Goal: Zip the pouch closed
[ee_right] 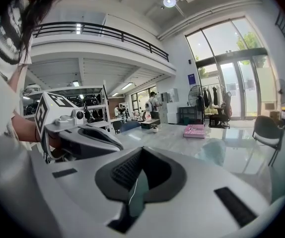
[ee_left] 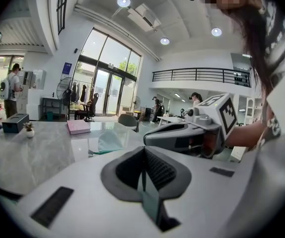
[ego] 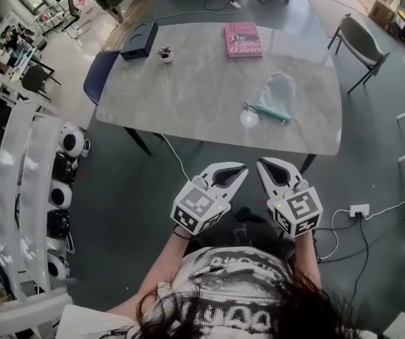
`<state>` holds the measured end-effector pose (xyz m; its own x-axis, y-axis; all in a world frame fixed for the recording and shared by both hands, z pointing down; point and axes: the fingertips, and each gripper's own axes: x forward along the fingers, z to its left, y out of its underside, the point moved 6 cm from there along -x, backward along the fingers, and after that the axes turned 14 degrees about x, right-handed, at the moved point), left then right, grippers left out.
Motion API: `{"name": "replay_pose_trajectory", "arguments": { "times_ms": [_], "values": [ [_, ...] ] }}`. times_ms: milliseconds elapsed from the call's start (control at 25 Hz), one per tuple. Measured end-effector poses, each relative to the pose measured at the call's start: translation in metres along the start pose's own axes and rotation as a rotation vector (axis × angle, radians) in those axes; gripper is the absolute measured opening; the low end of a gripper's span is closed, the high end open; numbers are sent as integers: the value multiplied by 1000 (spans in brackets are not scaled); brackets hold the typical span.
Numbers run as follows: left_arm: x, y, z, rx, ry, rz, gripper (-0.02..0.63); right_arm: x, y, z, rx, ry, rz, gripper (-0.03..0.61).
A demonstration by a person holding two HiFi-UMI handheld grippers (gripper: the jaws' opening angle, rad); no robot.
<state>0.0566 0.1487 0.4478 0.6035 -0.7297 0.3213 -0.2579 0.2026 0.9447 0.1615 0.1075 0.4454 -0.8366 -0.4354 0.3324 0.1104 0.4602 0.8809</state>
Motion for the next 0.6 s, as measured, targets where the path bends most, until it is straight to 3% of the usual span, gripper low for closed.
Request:
{"name": "replay_pose_trajectory", "arguments": {
  "times_ms": [600],
  "values": [
    [-7,0,-5,10,12,4,12,-5,0,1,-1,5,8,-3]
  ]
}}
